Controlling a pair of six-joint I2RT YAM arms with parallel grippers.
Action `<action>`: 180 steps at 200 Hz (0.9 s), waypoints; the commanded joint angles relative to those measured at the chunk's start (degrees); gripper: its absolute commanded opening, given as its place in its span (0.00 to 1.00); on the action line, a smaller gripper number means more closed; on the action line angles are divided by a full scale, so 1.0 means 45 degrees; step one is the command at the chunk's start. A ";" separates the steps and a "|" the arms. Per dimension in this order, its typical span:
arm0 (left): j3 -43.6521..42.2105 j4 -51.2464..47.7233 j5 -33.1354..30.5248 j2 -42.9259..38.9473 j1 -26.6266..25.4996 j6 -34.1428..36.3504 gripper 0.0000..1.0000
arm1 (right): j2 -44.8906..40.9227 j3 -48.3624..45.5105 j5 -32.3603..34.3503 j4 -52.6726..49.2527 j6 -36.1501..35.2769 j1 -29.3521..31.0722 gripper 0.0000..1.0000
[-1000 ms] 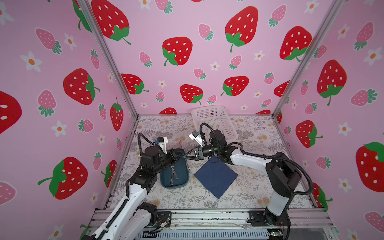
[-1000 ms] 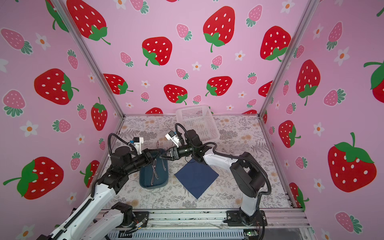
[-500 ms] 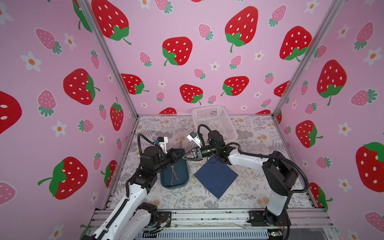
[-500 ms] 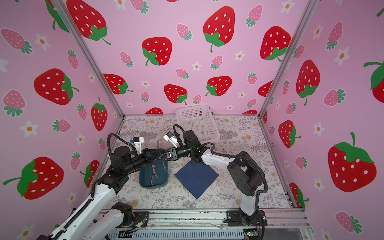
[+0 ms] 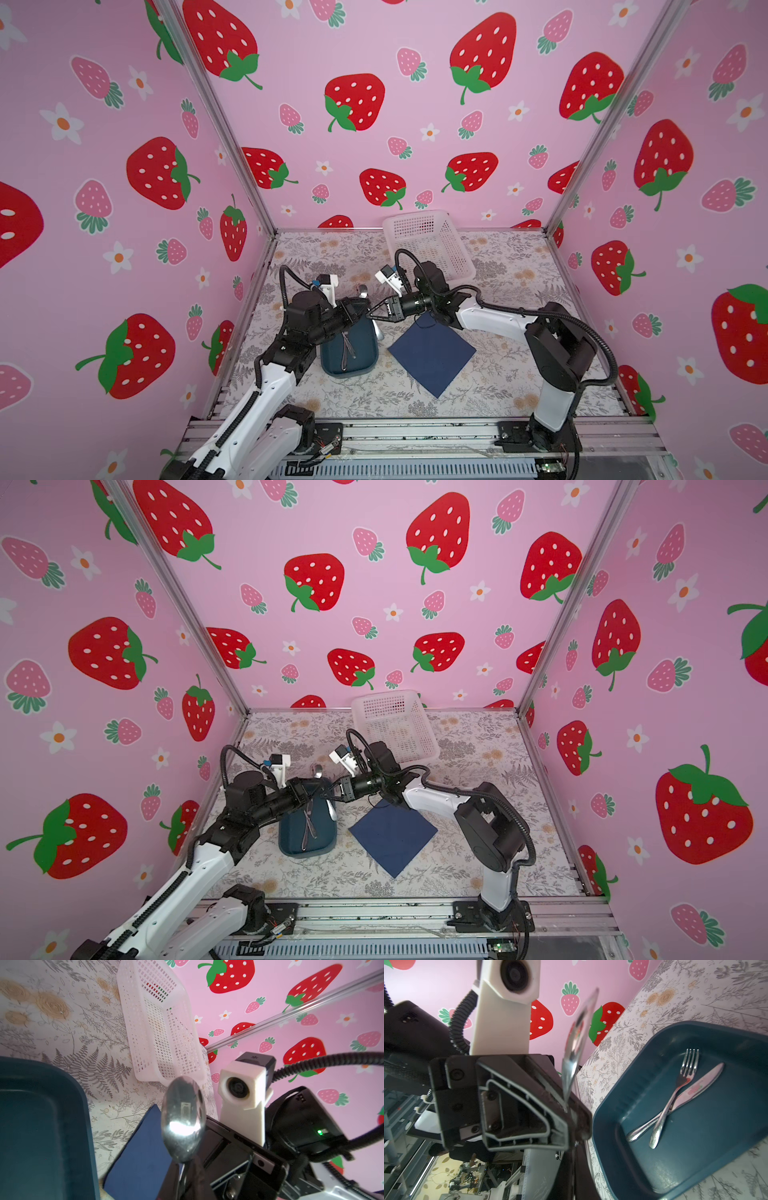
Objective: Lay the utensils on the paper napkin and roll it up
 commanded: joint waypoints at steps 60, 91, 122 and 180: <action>0.0522 0.0026 0.0163 0.0819 -0.0014 -0.0413 0.39 | -0.1097 0.0495 0.1699 -0.2551 -0.2416 0.0103 0.00; 0.0882 0.0627 0.0359 0.1246 -0.0072 -0.0622 0.34 | -0.1177 0.0458 0.1660 -0.2667 -0.2630 0.0093 0.00; 0.1106 0.0809 0.0142 0.1498 -0.0114 -0.0615 0.24 | -0.1130 0.0410 0.1753 -0.2747 -0.2844 0.0107 0.00; 0.0576 0.1161 -0.0403 0.0967 -0.0268 -0.1002 0.00 | -0.0809 0.0556 0.1580 -0.2777 -0.2786 0.0091 0.00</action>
